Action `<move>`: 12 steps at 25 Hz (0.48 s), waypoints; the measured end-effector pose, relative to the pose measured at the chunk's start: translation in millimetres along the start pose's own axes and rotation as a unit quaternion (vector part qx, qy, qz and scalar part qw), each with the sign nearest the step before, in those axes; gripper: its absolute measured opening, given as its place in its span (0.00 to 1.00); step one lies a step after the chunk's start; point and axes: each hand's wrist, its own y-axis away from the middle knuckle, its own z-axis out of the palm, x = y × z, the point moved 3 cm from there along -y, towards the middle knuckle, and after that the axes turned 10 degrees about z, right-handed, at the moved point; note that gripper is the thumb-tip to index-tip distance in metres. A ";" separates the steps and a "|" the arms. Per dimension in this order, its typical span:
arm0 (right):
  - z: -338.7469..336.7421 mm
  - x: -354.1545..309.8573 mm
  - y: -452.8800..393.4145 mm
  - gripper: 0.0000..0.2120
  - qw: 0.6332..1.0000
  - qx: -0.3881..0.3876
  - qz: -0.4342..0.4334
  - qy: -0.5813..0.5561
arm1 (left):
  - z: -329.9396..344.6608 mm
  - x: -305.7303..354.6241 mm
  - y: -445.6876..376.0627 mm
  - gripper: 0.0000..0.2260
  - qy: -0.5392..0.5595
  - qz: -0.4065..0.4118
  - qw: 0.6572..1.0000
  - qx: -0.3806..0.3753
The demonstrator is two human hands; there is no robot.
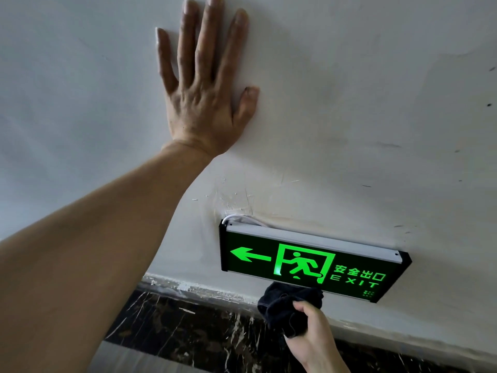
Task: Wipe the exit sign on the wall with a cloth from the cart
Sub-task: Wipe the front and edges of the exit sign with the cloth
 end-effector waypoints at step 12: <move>56.0 71.4 -23.0 0.23 0.994 -0.016 0.061 0.094 | -1.5 1.2 -1.8 0.28 0.008 -0.011 1.000 -0.010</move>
